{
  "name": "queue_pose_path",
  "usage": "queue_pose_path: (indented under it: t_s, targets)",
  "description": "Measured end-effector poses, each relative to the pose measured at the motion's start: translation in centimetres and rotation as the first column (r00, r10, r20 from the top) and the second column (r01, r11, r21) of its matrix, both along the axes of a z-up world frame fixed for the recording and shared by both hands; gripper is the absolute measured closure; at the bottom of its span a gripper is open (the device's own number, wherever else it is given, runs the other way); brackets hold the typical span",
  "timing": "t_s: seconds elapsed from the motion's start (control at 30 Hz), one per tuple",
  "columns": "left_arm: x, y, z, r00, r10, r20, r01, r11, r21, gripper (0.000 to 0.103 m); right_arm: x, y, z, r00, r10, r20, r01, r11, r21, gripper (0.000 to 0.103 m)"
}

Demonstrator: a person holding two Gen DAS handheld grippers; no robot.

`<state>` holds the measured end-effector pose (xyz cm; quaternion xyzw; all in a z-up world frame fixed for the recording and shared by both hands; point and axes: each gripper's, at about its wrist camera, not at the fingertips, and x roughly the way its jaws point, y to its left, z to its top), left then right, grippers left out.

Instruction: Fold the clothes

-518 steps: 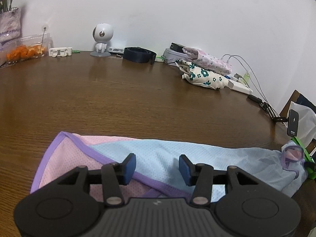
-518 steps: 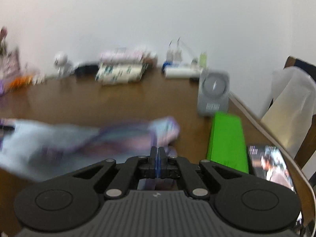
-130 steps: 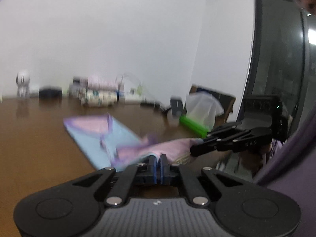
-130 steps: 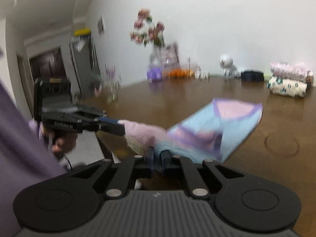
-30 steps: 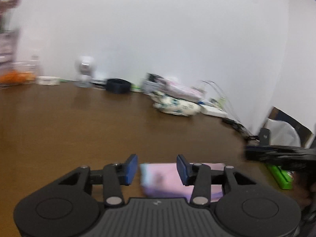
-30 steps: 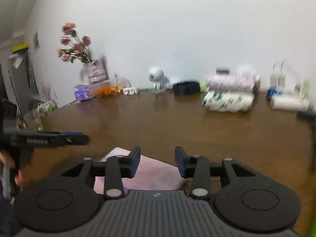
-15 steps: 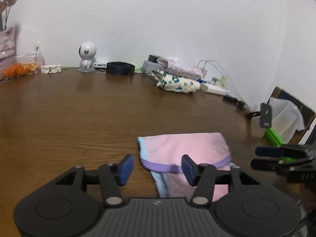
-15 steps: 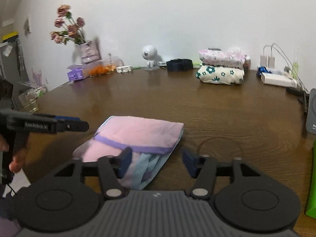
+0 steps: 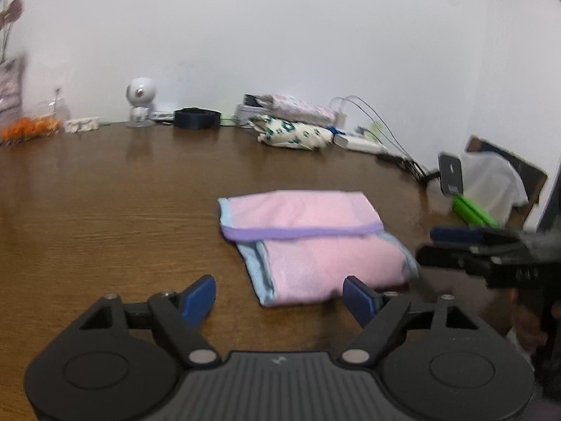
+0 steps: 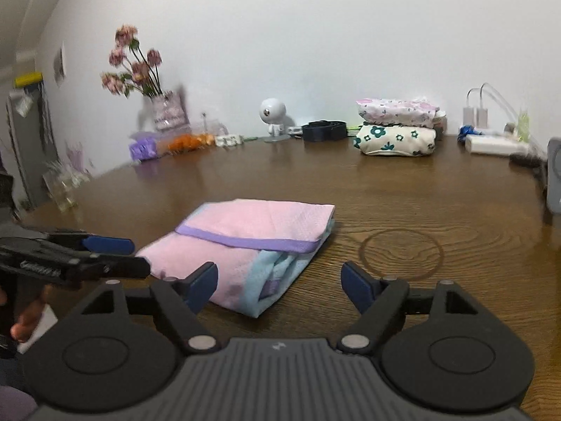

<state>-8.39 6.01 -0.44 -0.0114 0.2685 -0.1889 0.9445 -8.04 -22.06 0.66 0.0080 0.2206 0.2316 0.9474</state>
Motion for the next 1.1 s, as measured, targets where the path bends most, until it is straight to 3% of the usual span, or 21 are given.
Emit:
queue_pose_path:
  t_s: [0.13, 0.3, 0.33, 0.37, 0.67, 0.93, 1.1]
  targets:
    - [-0.1, 0.2, -0.4, 1.0, 0.014, 0.022, -0.015, 0.999, 0.046, 0.024, -0.5, 1.3, 0.3, 0.999, 0.01, 0.035, -0.008, 0.998, -0.063, 0.024]
    - [0.5, 0.8, -0.5, 0.996, 0.084, 0.025, -0.085, 0.996, 0.036, 0.021, 0.2, 0.8, -0.3, 1.0, 0.005, 0.017, -0.004, 1.0, -0.026, 0.014]
    - [0.5, 0.7, -0.5, 0.996, 0.083, 0.025, -0.084, 0.995, 0.045, 0.021, 0.3, 0.6, -0.2, 1.0, 0.003, 0.01, -0.003, 1.0, -0.014, 0.01]
    - [0.5, 0.5, -0.5, 0.996, 0.083, 0.027, -0.084, 0.995, 0.058, 0.02, 0.3, 0.5, -0.3, 1.0, 0.008, 0.012, -0.007, 1.0, -0.01, 0.0]
    - [0.8, 0.3, -0.5, 0.996, 0.08, 0.028, -0.082, 0.993, 0.09, 0.018, 0.9, -1.1, -0.7, 0.999, 0.025, -0.033, -0.021, 0.994, 0.109, 0.0]
    - [0.8, 0.2, -0.5, 0.997, 0.074, 0.026, -0.076, 0.993, 0.093, 0.017, 0.5, 0.8, -0.6, 0.998, 0.053, -0.031, -0.053, 0.999, 0.002, 0.0]
    - [0.8, 0.2, -0.5, 0.997, 0.068, 0.024, -0.07, 0.993, 0.091, 0.017, 0.8, 0.9, -0.6, 0.997, 0.058, -0.053, -0.059, 0.998, -0.011, 0.0]
